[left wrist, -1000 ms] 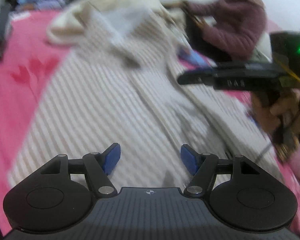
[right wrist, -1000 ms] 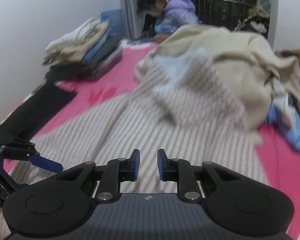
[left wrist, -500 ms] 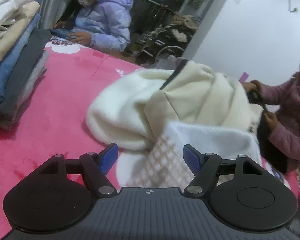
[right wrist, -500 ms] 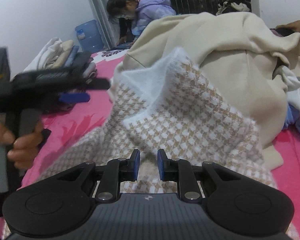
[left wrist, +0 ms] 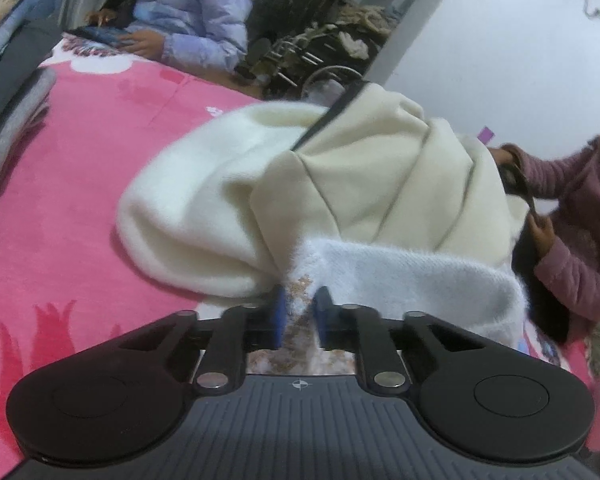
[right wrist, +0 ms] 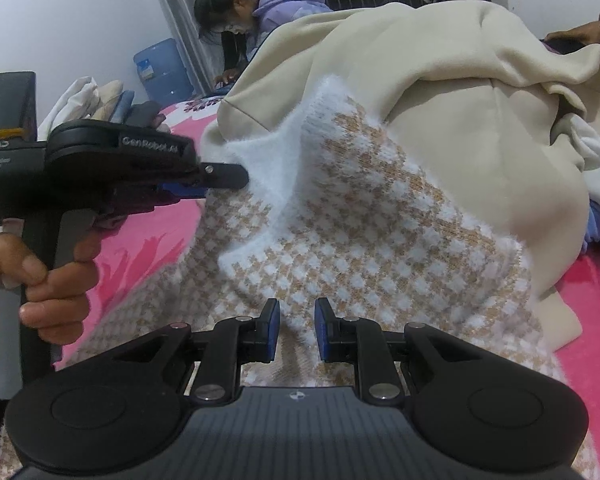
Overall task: Fold clothes
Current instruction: 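Grasp the white fleece collar lining with the left gripper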
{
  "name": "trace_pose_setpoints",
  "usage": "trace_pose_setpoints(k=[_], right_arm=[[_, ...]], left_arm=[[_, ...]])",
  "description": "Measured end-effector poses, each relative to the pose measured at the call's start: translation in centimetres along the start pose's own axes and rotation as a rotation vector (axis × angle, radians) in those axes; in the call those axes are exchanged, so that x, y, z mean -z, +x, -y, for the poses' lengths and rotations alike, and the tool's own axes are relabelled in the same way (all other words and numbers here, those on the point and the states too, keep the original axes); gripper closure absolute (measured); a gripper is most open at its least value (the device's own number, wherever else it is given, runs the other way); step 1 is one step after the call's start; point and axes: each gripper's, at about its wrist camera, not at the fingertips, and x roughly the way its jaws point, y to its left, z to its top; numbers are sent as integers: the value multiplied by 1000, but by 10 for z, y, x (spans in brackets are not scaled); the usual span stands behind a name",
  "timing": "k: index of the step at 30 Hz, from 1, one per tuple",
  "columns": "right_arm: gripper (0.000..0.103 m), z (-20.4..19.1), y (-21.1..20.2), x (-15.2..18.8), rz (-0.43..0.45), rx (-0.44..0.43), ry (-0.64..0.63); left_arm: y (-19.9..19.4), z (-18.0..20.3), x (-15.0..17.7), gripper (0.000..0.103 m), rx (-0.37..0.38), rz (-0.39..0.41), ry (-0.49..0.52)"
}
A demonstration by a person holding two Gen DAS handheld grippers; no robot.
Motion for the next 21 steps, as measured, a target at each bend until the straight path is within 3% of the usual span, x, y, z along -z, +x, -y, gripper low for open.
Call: trace_pose_setpoints(k=[11,21], right_arm=[[86,16,11,-2,26,-20,130],[84,38,13,-1,22,-95,305]], left_arm=[[-55,15,23,95,136,11,176],[-80,53,85,95,123,22,652]])
